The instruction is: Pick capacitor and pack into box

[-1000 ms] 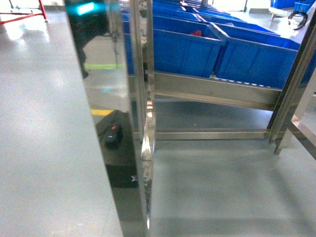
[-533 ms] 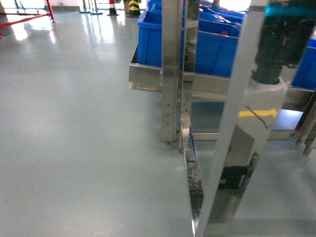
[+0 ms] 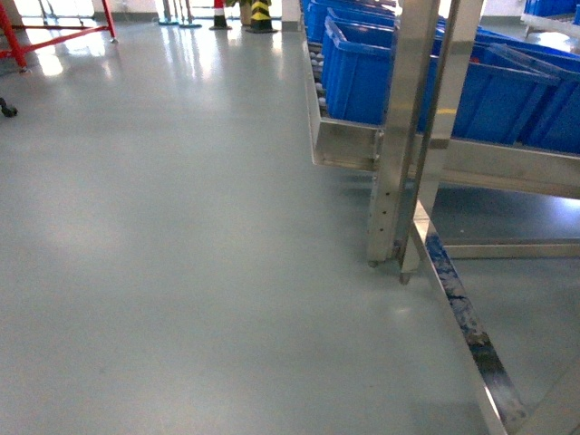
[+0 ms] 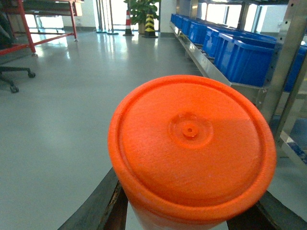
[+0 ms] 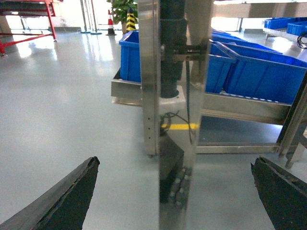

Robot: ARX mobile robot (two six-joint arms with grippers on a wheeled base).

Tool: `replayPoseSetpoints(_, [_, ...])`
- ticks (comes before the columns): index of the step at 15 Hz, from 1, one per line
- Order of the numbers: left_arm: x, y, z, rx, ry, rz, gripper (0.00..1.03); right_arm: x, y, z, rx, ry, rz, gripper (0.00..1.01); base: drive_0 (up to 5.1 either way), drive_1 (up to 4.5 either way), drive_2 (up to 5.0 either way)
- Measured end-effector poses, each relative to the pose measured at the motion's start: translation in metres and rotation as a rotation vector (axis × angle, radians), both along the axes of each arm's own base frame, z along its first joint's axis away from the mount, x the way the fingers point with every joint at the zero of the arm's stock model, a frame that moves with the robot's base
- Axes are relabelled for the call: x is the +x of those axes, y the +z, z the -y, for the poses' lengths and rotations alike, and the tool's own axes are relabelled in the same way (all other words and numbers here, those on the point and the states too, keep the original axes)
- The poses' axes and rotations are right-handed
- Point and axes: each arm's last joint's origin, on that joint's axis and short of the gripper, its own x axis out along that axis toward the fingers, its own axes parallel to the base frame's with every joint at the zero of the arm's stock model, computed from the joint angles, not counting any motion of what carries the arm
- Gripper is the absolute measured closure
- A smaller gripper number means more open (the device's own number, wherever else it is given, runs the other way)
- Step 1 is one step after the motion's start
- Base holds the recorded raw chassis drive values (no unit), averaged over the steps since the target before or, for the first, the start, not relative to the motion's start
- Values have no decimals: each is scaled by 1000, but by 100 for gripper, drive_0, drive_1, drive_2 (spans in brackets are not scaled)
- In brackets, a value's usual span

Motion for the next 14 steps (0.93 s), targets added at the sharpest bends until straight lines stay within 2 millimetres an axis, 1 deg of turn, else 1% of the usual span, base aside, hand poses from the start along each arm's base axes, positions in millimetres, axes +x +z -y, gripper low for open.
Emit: replayPoseSetpoints(14, [0, 0, 0, 0, 0, -2, 59, 0, 0, 0, 0, 0, 3, 3, -499, 246, 246])
